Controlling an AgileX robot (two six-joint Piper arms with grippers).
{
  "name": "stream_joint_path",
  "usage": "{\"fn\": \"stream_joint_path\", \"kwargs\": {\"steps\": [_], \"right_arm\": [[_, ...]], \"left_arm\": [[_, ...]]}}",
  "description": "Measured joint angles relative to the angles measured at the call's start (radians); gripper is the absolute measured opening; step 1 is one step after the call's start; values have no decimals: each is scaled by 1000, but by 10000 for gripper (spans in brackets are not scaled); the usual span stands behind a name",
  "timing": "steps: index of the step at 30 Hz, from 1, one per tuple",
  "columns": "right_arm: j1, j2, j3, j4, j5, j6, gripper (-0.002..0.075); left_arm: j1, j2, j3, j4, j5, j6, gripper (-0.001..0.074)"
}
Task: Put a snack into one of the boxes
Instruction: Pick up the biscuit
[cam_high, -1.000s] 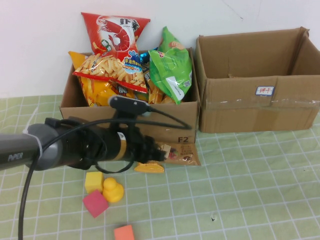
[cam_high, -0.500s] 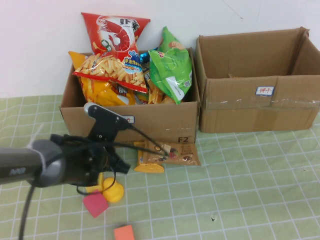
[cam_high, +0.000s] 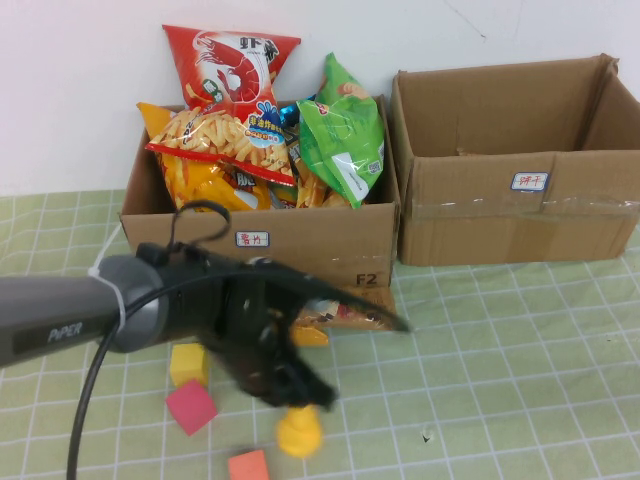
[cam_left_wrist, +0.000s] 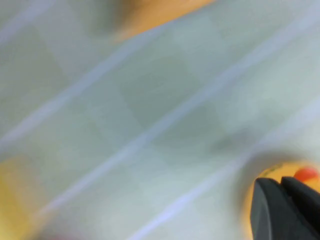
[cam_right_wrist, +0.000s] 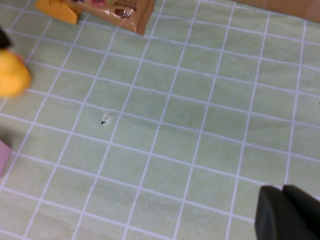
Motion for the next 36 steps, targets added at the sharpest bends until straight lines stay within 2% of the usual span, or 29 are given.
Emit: {"fn": "stream_joint_path", "kwargs": {"steps": [4,7,12,14,17,21,23,27,36], "right_arm": [[0,0,0,9,0,0,-1],[0,0,0,9,0,0,-1],[0,0,0,10,0,0,-1],[0,0,0,11,0,0,-1],[0,0,0,11,0,0,-1],[0,0,0,14,0,0,-1],[0,0,0,14,0,0,-1],[0,0,0,14,0,0,-1],[0,0,0,16,0,0,-1]], "left_arm": [[-2,0,-38,-376,-22,270,1],[-2,0,-65,-503,-52,356,0],[4,0,-90,-553,-114,351,1],[23,0,-100,-569,-129,335,29],[63,2,-112,-607,-152,329,143],[105,2,-123,-622,-171,329,344],[109,2,-127,-622,-185,334,390],[109,4,-127,-626,-222,353,417],[159,76,-128,-632,-238,357,421]]}}
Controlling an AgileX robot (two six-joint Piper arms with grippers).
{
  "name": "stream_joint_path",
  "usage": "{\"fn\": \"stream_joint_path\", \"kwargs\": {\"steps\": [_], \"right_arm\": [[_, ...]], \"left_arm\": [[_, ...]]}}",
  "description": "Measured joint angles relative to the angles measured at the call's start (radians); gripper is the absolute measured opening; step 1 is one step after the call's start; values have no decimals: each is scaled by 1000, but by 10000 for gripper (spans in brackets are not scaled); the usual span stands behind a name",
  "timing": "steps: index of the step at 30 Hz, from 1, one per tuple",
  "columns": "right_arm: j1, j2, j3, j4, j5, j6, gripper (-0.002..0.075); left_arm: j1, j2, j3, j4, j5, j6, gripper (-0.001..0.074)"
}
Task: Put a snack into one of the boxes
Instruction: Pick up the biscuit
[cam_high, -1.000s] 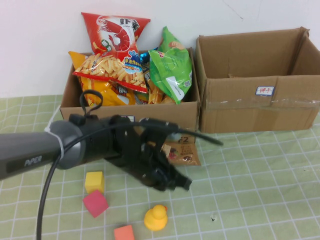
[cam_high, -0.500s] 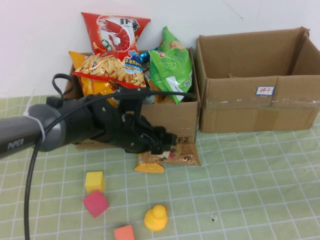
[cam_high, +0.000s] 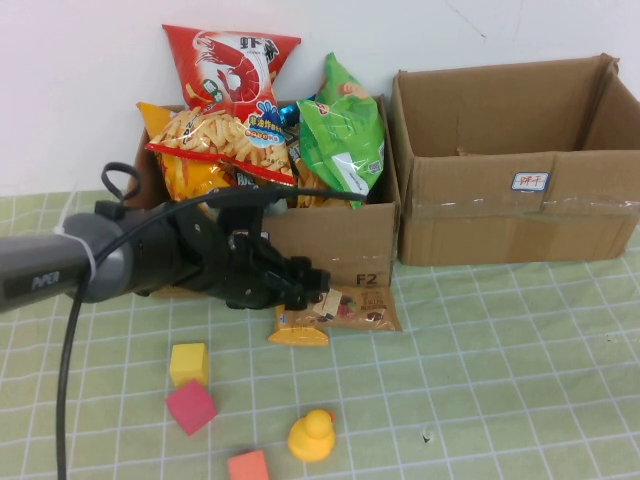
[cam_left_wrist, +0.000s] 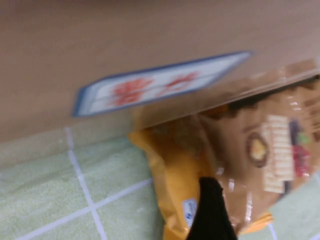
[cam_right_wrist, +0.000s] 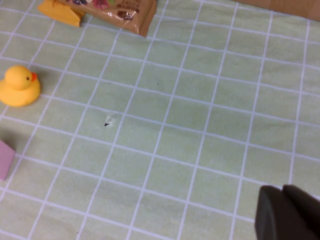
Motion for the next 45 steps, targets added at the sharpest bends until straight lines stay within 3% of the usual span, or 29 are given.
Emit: {"fn": "stream_joint_path", "kwargs": {"steps": [23,32,45], "right_arm": [[0,0,0,0,0,0,-1],[0,0,0,0,0,0,-1],[0,0,0,0,0,0,-1]], "left_arm": [[0,92,-8,-65,-33,-3,421],[0,94,-8,-88,-35,-1,349],[0,94,-8,-93,15,20,335]]}}
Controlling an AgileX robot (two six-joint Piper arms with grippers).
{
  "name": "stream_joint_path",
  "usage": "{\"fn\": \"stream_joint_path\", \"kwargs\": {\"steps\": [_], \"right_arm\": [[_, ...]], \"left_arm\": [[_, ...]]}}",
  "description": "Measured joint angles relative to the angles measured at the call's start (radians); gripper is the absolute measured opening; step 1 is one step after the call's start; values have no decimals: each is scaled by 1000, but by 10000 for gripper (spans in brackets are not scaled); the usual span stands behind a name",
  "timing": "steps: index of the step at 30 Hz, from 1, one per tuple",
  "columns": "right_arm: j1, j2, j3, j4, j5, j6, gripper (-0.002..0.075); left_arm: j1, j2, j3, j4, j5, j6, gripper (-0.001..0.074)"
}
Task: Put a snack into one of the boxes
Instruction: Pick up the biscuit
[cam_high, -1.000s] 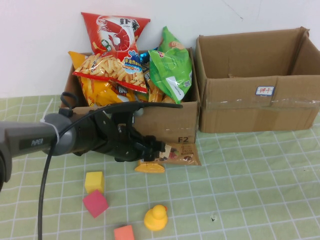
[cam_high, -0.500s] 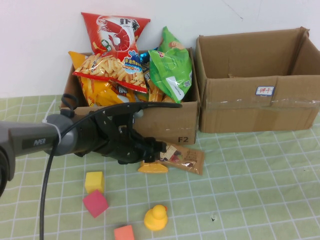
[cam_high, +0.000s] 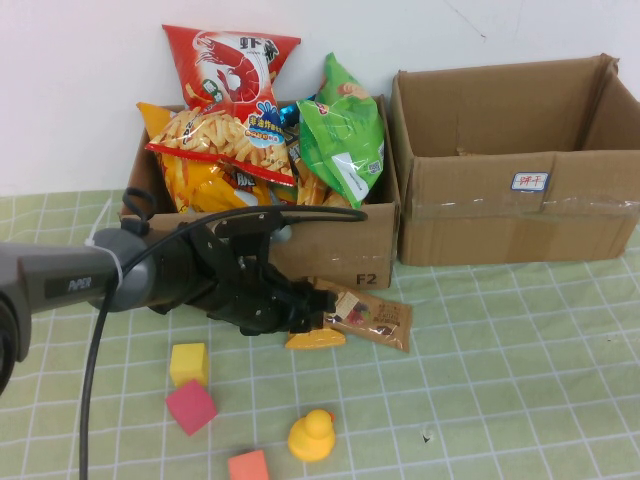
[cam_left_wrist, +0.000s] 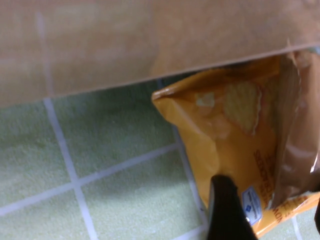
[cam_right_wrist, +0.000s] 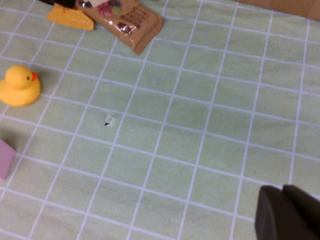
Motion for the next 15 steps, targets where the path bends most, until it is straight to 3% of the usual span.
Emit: {"fn": "stream_joint_path", "kwargs": {"steps": [15], "right_arm": [[0,0,0,0,2,2,-1]], "left_arm": [[0,-85,0,-2,-45,13,334]]}}
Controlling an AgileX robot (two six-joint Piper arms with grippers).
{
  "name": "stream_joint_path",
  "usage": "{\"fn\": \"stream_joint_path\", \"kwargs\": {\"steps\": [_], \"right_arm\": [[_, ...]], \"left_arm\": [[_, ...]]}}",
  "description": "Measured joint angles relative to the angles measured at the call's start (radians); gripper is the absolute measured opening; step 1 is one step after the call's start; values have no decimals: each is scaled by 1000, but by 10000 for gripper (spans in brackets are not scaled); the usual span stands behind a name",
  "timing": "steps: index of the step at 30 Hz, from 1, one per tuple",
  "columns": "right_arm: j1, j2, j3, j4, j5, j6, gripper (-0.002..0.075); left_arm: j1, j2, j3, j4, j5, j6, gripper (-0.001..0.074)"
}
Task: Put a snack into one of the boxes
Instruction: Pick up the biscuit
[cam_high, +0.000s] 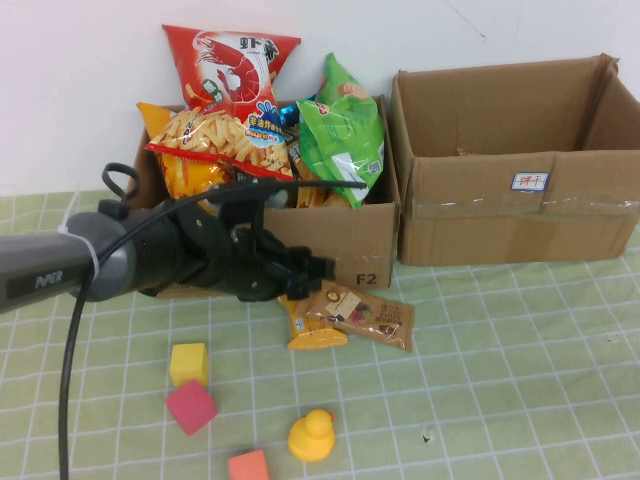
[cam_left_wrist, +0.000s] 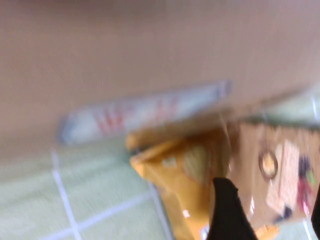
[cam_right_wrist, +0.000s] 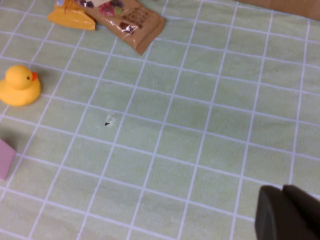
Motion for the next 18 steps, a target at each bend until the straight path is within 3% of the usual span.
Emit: {"fn": "stream_joint_path", "kwargs": {"steps": [18], "right_arm": [[0,0,0,0,2,-2,-1]], "left_arm": [[0,58,0,-45,-28,25,333]]}}
